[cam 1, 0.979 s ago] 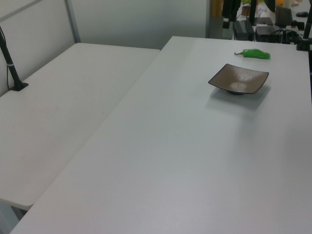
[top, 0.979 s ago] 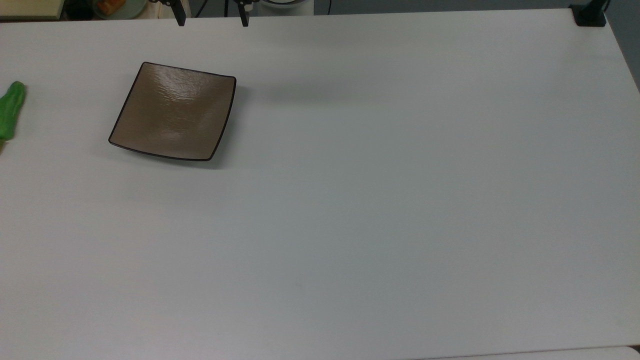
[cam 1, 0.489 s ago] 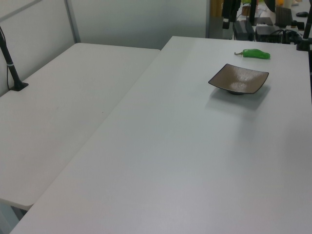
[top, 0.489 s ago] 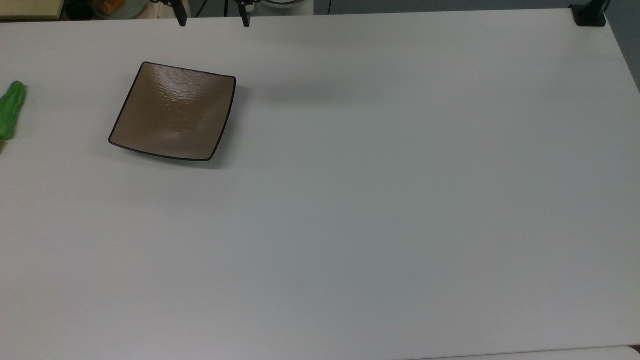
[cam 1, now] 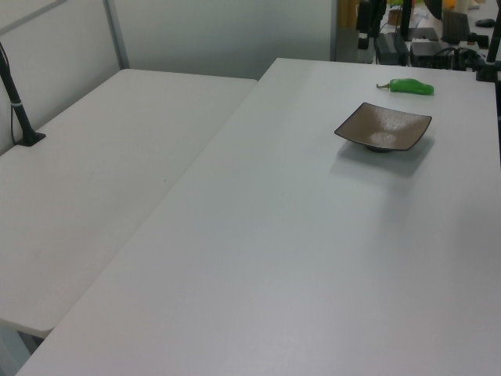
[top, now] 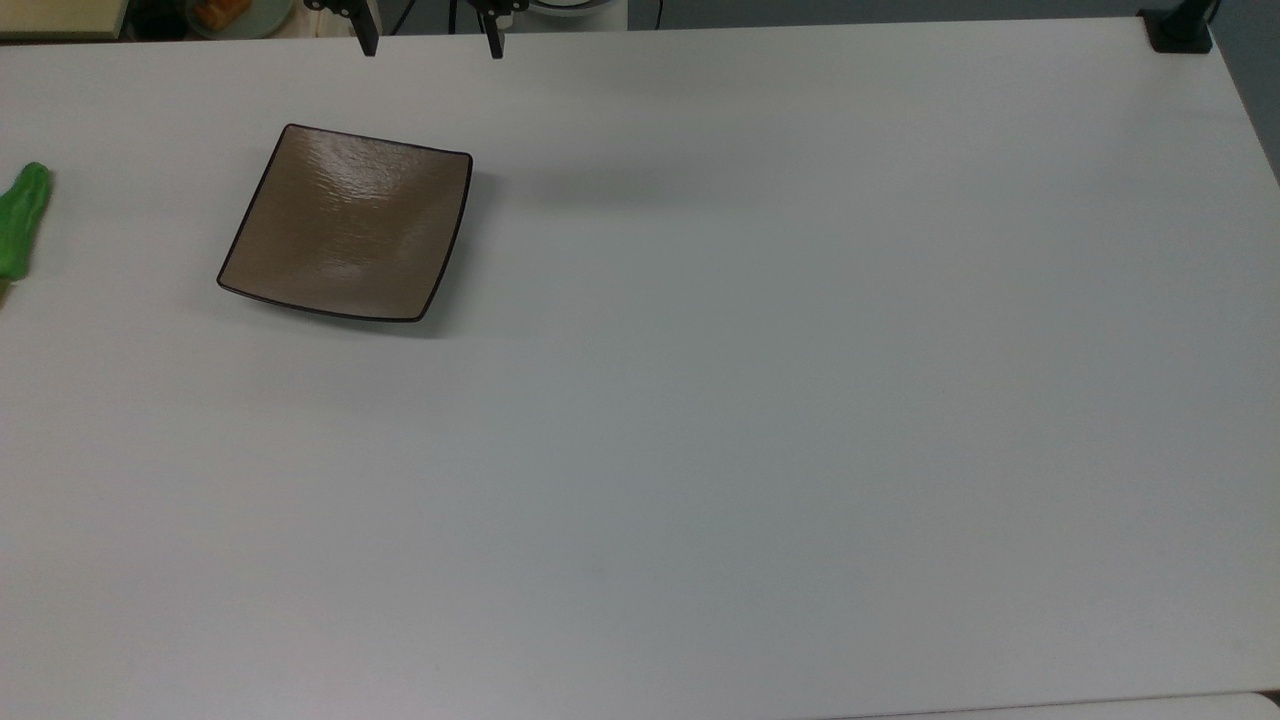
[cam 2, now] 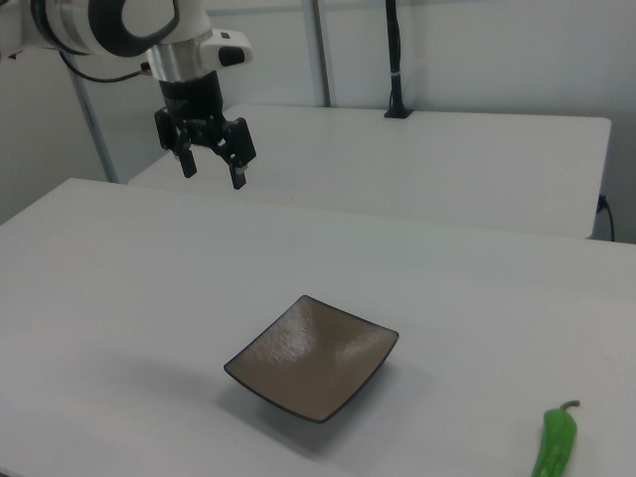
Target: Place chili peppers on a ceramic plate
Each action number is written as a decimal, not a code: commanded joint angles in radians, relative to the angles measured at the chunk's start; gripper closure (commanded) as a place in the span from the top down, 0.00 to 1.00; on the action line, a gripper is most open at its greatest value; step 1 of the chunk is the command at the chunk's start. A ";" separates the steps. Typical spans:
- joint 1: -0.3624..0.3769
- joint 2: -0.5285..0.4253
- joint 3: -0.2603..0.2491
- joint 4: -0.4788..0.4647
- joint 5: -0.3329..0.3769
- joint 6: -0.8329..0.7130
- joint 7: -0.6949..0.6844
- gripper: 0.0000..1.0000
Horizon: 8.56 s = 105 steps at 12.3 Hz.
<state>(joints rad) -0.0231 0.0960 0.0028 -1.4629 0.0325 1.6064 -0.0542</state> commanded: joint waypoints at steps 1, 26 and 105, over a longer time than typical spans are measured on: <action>0.009 -0.022 -0.001 -0.043 -0.046 0.020 0.014 1.00; -0.198 0.221 -0.191 -0.180 -0.183 0.737 -0.024 1.00; -0.491 0.004 0.149 -0.511 0.214 0.503 -0.400 1.00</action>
<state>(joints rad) -0.5025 0.1381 0.1399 -1.9444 0.2521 2.1311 -0.4489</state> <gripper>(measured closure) 0.238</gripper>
